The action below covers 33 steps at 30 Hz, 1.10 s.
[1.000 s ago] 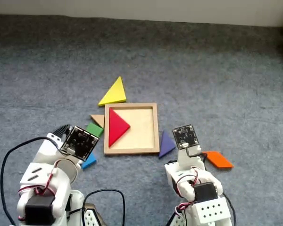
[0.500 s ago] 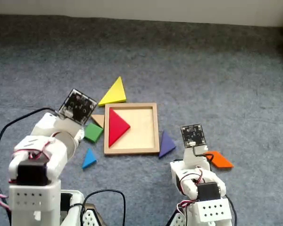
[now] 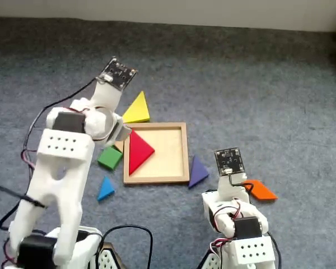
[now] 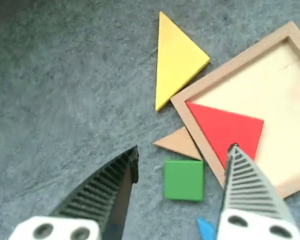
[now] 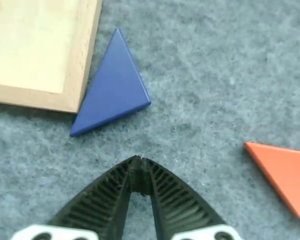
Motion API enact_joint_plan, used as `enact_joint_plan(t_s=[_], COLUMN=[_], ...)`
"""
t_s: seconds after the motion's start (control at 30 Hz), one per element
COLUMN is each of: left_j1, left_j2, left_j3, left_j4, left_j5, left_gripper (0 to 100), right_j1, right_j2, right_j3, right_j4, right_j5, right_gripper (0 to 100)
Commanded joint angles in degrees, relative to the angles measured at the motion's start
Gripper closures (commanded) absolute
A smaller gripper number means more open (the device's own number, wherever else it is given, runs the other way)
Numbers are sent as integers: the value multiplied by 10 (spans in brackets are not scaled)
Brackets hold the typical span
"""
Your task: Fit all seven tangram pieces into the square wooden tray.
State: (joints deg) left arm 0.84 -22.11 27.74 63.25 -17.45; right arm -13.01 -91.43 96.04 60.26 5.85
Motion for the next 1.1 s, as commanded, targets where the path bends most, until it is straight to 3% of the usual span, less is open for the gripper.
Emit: enact_joint_plan(t_s=[0.0, 0.57, 0.87, 1.07], left_j1=[17, 33, 31, 32], left_j2=[120, 506, 606, 634], left_j3=[-123, -450, -524, -553], left_j4=[-11, -8, -5, 42], left_j5=[48, 52, 49, 28], left_gripper=[653, 653, 653, 653], right_j1=[9, 9, 9, 9], right_j2=[-4, -4, -4, -4], right_j3=[43, 43, 43, 43], right_j4=[-5, -5, -5, -5], right_j5=[-3, -3, -3, -3], right_gripper=[992, 992, 992, 992])
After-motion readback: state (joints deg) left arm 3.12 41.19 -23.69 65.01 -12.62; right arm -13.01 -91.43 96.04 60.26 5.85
